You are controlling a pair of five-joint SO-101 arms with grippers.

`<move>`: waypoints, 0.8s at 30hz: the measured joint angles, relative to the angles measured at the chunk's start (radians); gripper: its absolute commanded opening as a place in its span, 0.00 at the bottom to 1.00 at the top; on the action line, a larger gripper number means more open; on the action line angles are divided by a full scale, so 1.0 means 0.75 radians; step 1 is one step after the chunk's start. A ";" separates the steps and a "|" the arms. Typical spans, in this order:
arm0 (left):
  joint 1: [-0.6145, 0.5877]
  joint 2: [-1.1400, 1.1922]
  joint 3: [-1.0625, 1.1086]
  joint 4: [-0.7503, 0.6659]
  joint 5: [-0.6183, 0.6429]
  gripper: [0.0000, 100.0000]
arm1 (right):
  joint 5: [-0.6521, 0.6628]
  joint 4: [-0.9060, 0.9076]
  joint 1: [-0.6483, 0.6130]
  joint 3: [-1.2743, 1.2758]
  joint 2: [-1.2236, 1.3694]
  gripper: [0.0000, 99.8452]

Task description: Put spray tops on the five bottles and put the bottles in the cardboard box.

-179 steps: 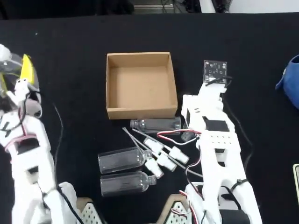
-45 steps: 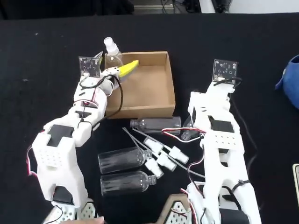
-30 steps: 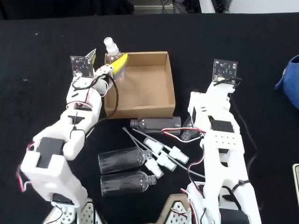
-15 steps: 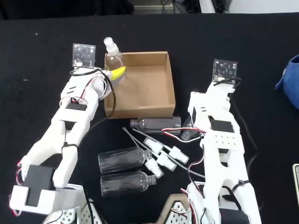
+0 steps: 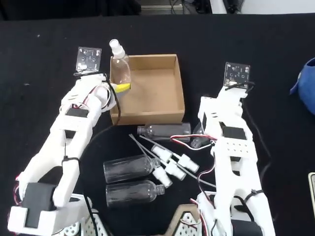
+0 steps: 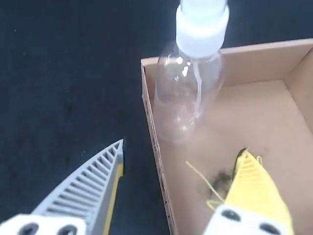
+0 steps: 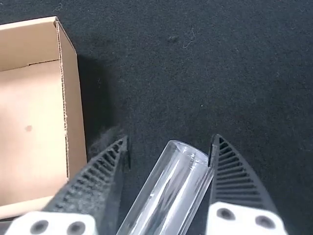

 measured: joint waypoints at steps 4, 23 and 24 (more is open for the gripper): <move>0.000 -0.043 0.000 0.008 0.000 0.23 | 0.000 0.000 0.000 0.000 0.000 0.24; 0.004 -0.018 -0.352 0.673 -0.002 0.23 | 0.000 0.000 0.000 0.000 0.000 0.24; 0.006 0.016 -0.368 0.677 -0.002 0.23 | 0.000 0.000 0.000 0.000 0.000 0.24</move>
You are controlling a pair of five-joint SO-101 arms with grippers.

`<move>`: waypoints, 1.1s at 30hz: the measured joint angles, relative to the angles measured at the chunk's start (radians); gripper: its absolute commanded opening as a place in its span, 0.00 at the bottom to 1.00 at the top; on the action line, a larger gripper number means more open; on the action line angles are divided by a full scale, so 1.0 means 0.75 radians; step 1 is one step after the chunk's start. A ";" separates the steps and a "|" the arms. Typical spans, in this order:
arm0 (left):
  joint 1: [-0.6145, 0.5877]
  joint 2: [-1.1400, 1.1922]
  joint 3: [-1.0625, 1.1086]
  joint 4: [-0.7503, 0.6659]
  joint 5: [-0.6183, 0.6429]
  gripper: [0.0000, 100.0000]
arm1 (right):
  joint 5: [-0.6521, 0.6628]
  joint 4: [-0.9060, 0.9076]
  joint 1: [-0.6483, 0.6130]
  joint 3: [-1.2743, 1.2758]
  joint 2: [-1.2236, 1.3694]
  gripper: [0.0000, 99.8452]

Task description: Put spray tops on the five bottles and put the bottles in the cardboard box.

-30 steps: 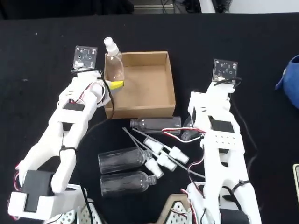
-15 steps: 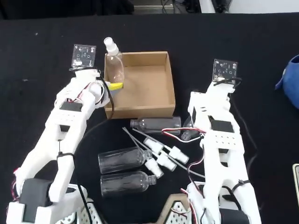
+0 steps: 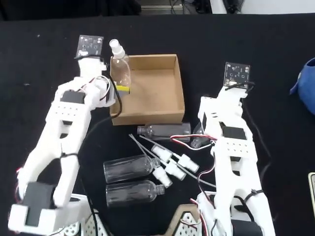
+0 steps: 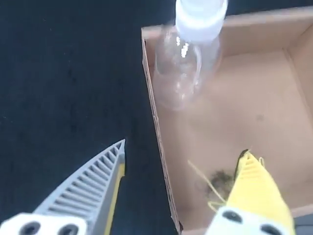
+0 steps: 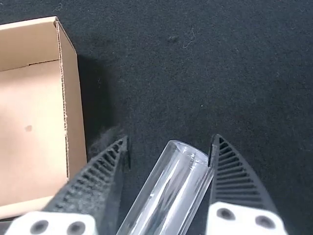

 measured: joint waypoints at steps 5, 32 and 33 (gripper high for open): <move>0.014 0.162 -0.092 0.000 0.000 0.20 | 0.000 0.000 0.000 0.000 0.000 0.24; 0.080 0.479 -0.286 -0.113 0.000 0.11 | 0.000 0.000 0.000 0.000 0.000 0.24; 0.080 0.485 -0.293 -0.113 0.000 0.11 | 0.000 0.000 0.000 0.000 0.000 0.24</move>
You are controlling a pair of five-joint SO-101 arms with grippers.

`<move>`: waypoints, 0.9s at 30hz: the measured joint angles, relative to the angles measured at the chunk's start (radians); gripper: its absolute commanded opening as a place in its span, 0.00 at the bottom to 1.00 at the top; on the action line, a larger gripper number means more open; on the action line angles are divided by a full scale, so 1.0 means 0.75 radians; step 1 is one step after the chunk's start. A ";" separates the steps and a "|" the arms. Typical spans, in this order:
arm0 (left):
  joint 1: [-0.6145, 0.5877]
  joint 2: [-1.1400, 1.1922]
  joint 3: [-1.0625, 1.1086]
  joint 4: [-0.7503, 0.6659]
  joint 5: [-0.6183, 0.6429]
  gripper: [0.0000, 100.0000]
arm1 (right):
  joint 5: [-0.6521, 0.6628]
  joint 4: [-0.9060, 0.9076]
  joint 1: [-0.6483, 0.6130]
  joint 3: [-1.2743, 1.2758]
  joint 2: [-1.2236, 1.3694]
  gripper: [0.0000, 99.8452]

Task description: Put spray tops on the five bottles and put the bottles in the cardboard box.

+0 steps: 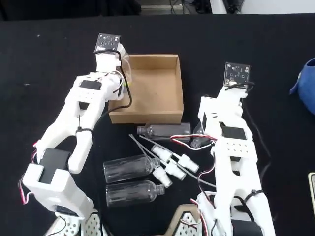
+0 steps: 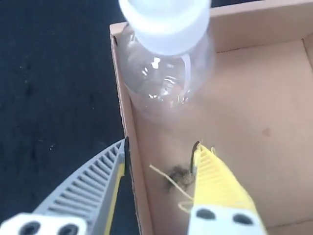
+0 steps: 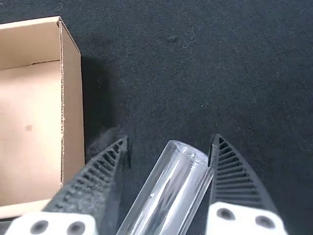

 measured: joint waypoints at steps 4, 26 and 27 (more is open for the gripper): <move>0.000 0.002 -0.004 0.000 0.000 0.11 | 0.000 0.000 0.000 0.000 0.000 0.24; -0.160 0.020 -0.002 0.000 -0.027 0.11 | 0.000 0.000 0.000 0.000 0.000 0.24; -0.160 0.020 -0.002 0.000 -0.051 0.11 | 0.000 0.000 0.000 0.000 0.000 0.24</move>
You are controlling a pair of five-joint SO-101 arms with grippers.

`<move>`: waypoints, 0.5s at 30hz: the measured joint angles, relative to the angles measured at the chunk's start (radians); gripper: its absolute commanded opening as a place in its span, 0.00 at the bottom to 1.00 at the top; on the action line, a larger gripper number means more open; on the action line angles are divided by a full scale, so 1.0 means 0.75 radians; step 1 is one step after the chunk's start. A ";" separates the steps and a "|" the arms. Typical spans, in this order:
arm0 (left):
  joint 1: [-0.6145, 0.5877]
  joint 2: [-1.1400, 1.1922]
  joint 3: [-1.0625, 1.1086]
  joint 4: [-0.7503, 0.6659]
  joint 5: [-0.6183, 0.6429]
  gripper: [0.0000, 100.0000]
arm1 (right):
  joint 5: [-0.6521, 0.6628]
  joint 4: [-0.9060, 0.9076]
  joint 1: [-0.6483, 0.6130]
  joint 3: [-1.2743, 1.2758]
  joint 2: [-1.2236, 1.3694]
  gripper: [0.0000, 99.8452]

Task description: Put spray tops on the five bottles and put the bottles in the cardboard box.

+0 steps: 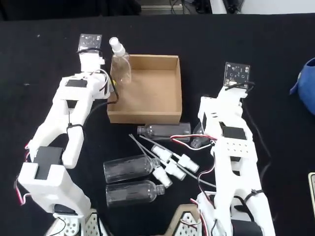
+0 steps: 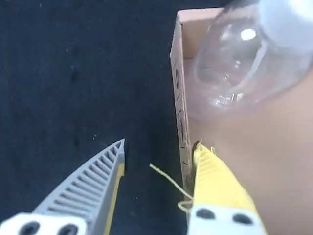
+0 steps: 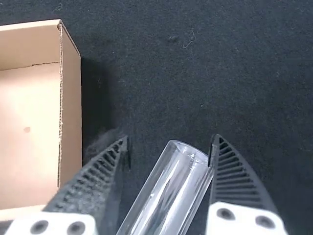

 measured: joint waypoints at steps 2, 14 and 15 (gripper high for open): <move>0.000 0.000 0.000 0.000 -0.031 0.11 | 0.000 0.000 0.000 0.000 0.000 0.24; -0.004 0.000 0.090 0.000 -0.051 0.11 | 0.000 0.000 0.000 0.000 0.000 0.24; -0.004 0.000 0.090 0.000 -0.051 0.11 | 0.000 0.000 0.000 0.000 0.000 0.24</move>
